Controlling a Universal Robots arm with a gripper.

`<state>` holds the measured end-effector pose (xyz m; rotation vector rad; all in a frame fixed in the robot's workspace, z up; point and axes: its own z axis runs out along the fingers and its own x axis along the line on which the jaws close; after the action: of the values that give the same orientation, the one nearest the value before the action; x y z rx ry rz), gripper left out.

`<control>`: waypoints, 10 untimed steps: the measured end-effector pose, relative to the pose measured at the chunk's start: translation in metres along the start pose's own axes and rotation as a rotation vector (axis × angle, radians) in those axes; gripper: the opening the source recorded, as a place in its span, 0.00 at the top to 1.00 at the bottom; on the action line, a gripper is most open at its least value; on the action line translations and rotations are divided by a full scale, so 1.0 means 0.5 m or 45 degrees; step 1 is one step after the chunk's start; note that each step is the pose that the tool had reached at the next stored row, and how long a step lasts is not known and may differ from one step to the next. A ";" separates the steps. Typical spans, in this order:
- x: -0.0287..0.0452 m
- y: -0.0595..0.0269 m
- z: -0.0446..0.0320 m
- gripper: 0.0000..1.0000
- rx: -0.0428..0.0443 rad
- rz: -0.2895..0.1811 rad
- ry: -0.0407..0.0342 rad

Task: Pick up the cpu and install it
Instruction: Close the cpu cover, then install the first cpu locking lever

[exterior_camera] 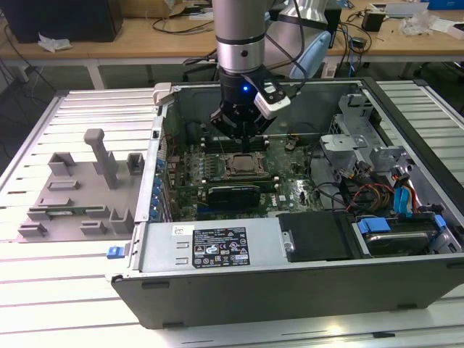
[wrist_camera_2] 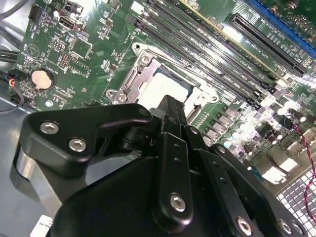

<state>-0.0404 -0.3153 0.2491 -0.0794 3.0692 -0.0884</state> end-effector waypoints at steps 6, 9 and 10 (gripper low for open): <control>0.000 0.000 -0.001 0.89 0.000 0.000 0.0001; 0.000 0.000 -0.002 0.89 0.000 0.000 0.0001; 0.000 0.000 -0.002 0.89 0.000 0.000 0.0001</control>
<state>-0.0404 -0.3154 0.2503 -0.0794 3.0693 -0.0885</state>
